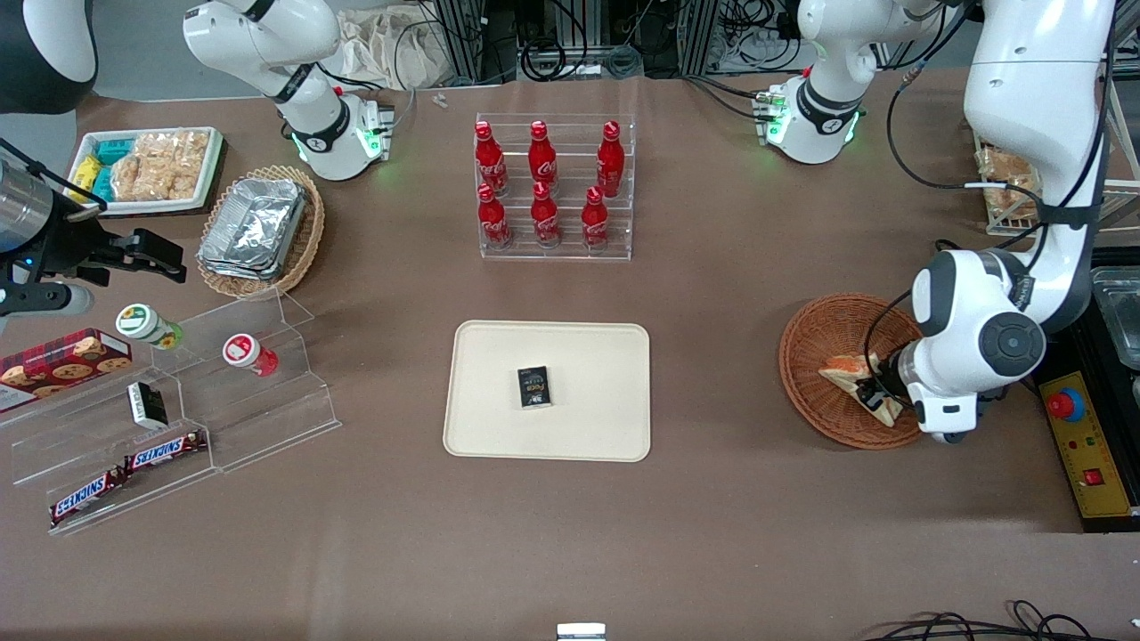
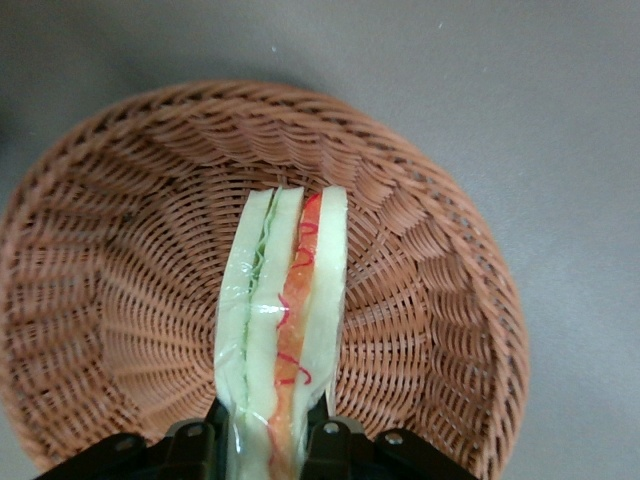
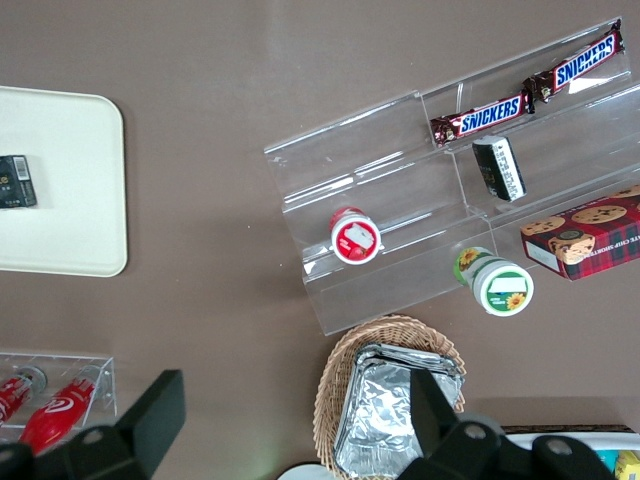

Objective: Place sandwich from basket to tray
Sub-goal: 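Lift the sandwich and carry it with the left gripper to the cream tray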

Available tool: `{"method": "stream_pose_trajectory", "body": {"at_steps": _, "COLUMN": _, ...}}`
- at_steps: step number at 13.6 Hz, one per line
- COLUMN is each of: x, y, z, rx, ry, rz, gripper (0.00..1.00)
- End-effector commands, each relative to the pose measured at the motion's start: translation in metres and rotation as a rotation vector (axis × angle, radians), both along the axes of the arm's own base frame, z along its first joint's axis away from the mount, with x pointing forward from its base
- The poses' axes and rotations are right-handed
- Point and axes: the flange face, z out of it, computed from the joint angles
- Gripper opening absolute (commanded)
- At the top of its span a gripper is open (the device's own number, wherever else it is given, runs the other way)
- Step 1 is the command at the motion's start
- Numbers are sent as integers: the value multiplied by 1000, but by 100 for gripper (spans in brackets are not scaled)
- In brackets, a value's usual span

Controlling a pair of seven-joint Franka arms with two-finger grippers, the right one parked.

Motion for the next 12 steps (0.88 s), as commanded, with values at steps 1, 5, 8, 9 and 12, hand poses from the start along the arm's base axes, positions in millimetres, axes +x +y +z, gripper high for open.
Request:
{"method": "stream_pose_trajectory", "body": {"at_steps": 1, "x": 21, "y": -2, "z": 61, "rx": 24, "ry": 15, "rz": 21, "gripper": 0}}
{"method": "stream_pose_trajectory", "body": {"at_steps": 5, "x": 47, "y": -60, "z": 149, "rx": 13, "ry": -19, "rz": -58, "gripper": 0}}
{"method": "stream_pose_trajectory", "body": {"at_steps": 8, "x": 52, "y": -142, "z": 162, "rx": -36, "ry": -60, "rz": -338, "gripper": 0}}
{"method": "stream_pose_trajectory", "body": {"at_steps": 9, "x": 48, "y": -173, "z": 158, "rx": -54, "ry": -58, "rz": -439, "gripper": 0}}
{"method": "stream_pose_trajectory", "body": {"at_steps": 12, "x": 38, "y": -269, "z": 121, "rx": -83, "ry": -34, "rz": -591, "gripper": 0}}
